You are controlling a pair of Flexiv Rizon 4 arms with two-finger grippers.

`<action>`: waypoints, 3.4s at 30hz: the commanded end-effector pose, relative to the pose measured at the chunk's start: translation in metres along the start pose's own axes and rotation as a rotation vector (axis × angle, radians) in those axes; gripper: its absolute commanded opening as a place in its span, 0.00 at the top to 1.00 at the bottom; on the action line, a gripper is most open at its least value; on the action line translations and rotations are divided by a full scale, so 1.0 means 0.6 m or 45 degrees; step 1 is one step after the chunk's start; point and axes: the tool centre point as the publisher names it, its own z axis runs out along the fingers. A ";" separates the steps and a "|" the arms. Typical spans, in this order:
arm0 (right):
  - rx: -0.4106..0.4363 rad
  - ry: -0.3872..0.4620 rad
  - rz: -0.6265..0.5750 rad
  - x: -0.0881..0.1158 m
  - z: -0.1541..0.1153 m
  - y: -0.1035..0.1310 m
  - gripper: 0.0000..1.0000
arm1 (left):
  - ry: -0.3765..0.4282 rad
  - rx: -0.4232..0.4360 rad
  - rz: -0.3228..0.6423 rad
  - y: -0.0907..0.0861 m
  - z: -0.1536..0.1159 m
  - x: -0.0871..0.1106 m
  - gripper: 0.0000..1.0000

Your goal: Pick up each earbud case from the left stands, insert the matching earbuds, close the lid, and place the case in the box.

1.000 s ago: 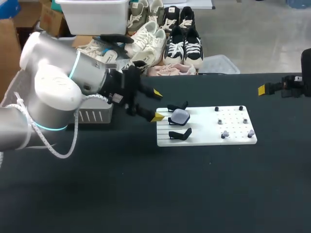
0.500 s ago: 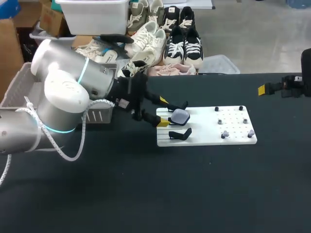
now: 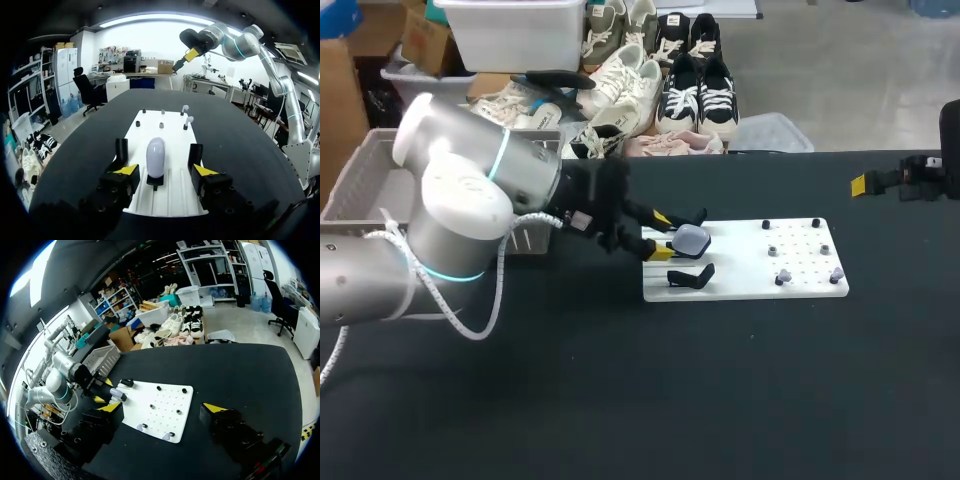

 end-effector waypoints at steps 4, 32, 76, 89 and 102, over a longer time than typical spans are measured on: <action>0.000 0.000 0.000 0.000 0.000 0.000 0.00 | -0.011 0.014 0.002 0.009 0.014 0.000 0.33; 0.000 0.000 0.000 0.000 0.000 0.000 0.00 | -0.023 0.043 -0.004 0.026 0.036 -0.003 0.48; 0.000 0.000 0.000 0.000 0.000 0.000 0.00 | -0.046 0.047 -0.029 0.011 0.046 -0.001 1.00; 0.000 0.000 0.000 0.000 0.000 0.000 0.00 | -0.174 0.046 -0.006 -0.005 -0.006 -0.051 1.00; 0.000 0.000 0.000 0.000 0.000 0.000 0.00 | -0.398 0.039 0.127 -0.060 -0.047 -0.142 1.00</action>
